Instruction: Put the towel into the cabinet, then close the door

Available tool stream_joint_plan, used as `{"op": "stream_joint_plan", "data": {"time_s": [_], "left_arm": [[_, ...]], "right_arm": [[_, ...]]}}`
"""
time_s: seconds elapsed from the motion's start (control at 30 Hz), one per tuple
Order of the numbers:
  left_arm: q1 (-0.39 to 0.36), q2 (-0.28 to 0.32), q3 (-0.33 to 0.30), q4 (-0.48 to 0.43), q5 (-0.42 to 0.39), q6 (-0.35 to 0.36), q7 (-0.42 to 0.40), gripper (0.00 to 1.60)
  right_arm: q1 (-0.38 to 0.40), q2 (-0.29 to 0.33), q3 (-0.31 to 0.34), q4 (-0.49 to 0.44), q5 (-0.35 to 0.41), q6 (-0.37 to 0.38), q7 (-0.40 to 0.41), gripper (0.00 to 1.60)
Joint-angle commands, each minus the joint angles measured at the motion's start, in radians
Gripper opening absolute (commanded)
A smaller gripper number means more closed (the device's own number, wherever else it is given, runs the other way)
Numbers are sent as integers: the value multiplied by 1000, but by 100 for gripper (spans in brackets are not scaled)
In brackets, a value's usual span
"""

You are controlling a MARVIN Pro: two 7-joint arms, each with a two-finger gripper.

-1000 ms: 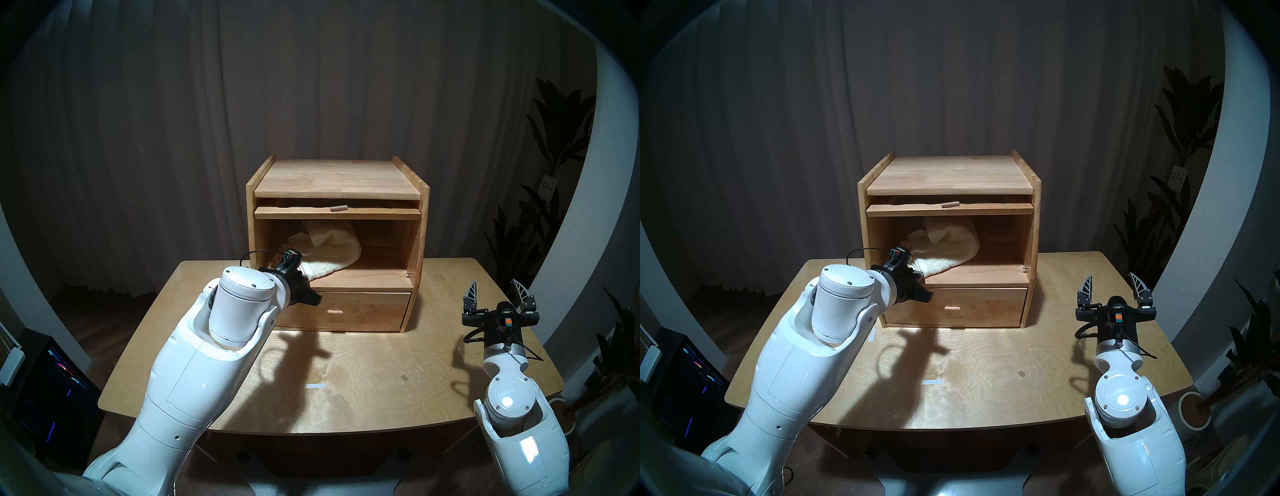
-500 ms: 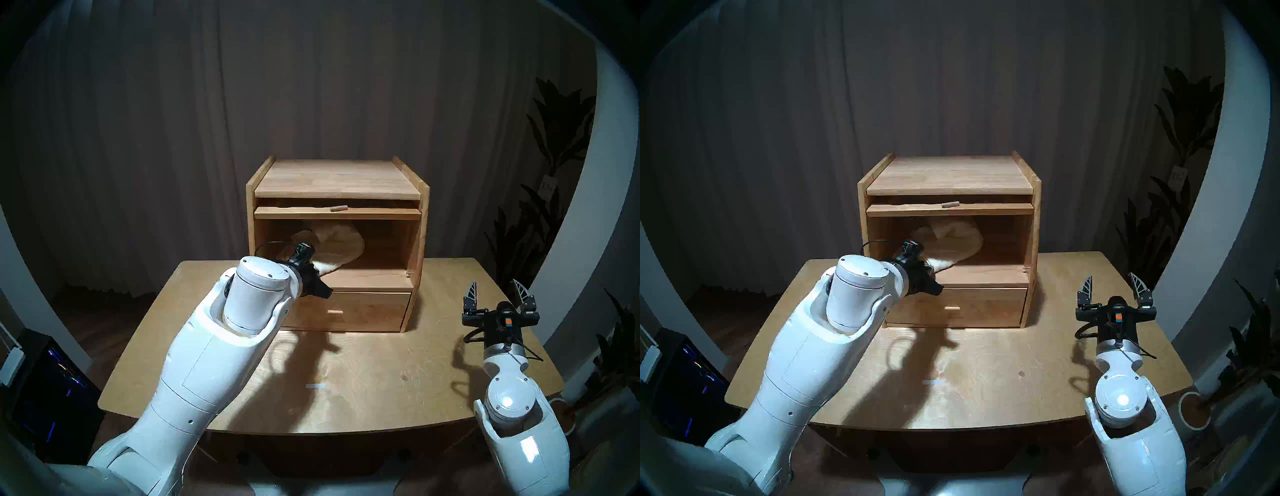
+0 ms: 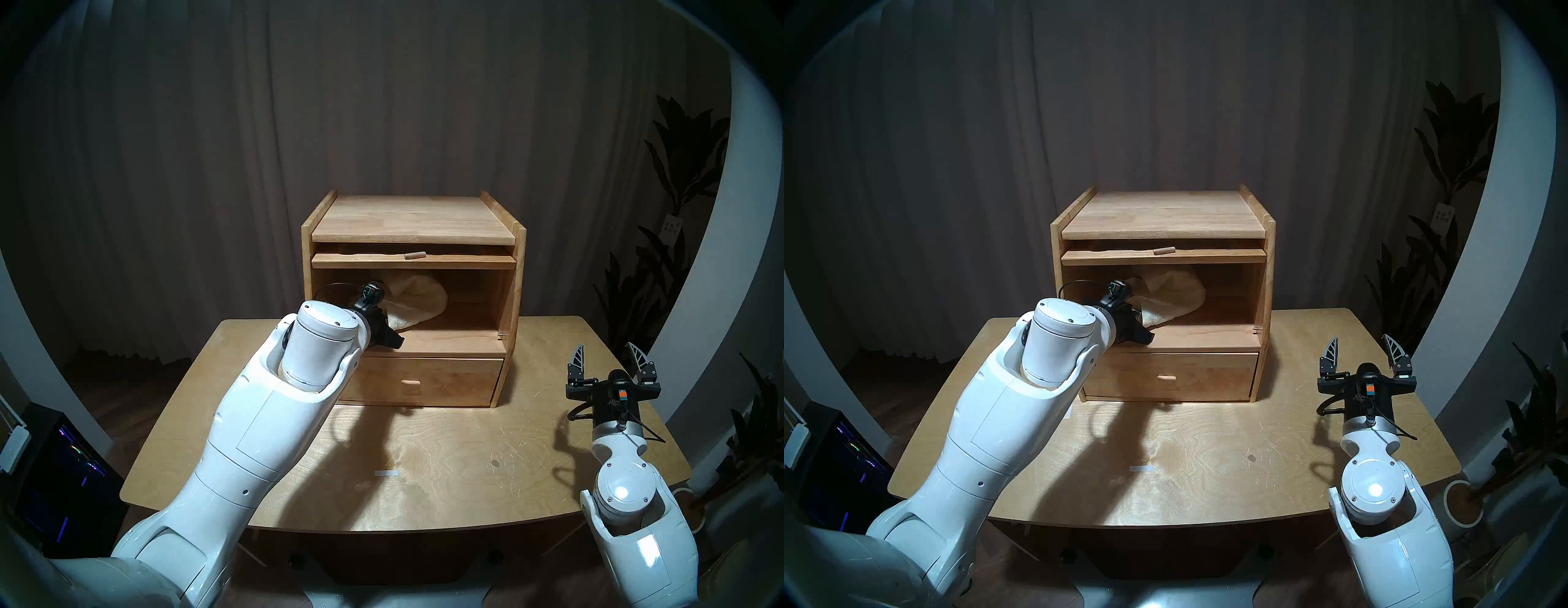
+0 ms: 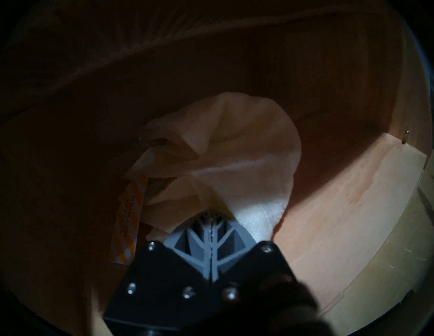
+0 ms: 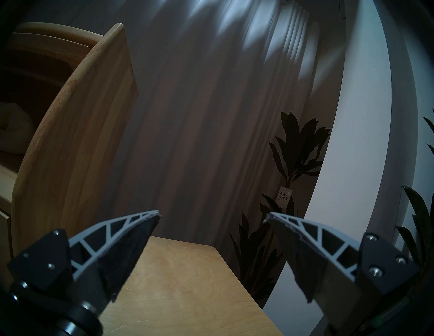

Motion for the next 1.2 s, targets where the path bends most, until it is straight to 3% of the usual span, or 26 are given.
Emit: {"op": "stream_joint_plan", "data": {"time_s": [0.0, 0.27, 0.5, 0.53, 0.63, 0.77, 1.03, 1.1, 1.17], "left_arm": [[-42, -27, 2, 10, 8, -44, 11, 0], [-13, -7, -15, -47, 0, -30, 12, 0], [42, 17, -59, -166, -41, 35, -11, 0], [61, 16, -76, -183, -74, 67, -34, 160], [85, 21, -84, -196, -104, 106, -59, 160], [172, 62, -109, -282, -149, 114, -86, 160], [127, 78, -178, -366, -213, 94, -155, 160], [109, 79, -224, -423, -246, 81, -185, 160], [101, 81, -236, -415, -250, 77, -191, 160]], "right_arm": [[0, 3, 2, -23, -2, 2, 1, 160], [0, 5, 1, -23, 0, 2, -1, 160], [0, 7, -1, -21, 1, 1, -4, 160], [1, 8, -1, -20, 1, 0, -4, 160], [2, 8, -2, -18, 1, -1, -5, 160], [4, 9, -3, -14, 3, -3, -7, 160], [6, 11, -6, -7, 4, -3, -10, 160], [7, 12, -7, -4, 5, -3, -11, 160], [7, 12, -7, -3, 6, -3, -11, 160]]}}
